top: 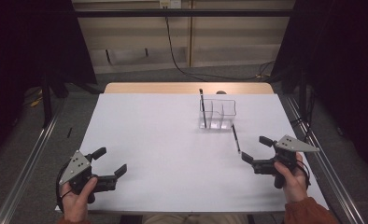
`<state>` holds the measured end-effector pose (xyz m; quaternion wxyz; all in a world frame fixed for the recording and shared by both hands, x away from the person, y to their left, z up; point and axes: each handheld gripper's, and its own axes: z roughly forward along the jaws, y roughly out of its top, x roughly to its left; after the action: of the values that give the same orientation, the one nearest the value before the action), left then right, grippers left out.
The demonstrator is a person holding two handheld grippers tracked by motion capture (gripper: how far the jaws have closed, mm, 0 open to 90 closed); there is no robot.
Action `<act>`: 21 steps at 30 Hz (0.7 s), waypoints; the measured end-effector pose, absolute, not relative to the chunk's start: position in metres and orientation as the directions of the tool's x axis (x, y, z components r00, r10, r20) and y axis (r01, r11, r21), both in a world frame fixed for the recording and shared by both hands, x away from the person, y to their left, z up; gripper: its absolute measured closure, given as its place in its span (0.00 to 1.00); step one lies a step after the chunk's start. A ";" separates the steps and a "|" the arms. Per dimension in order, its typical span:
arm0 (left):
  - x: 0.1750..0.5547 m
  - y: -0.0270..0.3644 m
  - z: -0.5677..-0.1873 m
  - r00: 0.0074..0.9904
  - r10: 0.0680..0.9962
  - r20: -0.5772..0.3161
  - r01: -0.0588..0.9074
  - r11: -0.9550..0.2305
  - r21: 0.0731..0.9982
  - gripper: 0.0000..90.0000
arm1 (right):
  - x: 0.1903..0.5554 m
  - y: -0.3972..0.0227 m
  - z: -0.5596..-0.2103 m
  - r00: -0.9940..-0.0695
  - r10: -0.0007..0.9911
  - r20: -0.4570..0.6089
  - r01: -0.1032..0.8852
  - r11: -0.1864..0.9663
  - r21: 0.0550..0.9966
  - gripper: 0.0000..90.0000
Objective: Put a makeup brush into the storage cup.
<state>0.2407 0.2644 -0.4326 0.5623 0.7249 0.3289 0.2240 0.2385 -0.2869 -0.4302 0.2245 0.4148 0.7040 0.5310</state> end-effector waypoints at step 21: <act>0.239 0.265 -0.433 0.689 0.722 -0.055 0.229 -0.145 0.963 0.04 | 0.222 -0.301 -0.439 -0.526 0.840 0.136 0.345 0.065 0.936 0.02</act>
<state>0.2393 0.2650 -0.4332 0.5654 0.7245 0.3282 0.2182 0.2219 -0.3015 -0.4386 0.2319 0.4281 0.6917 0.5333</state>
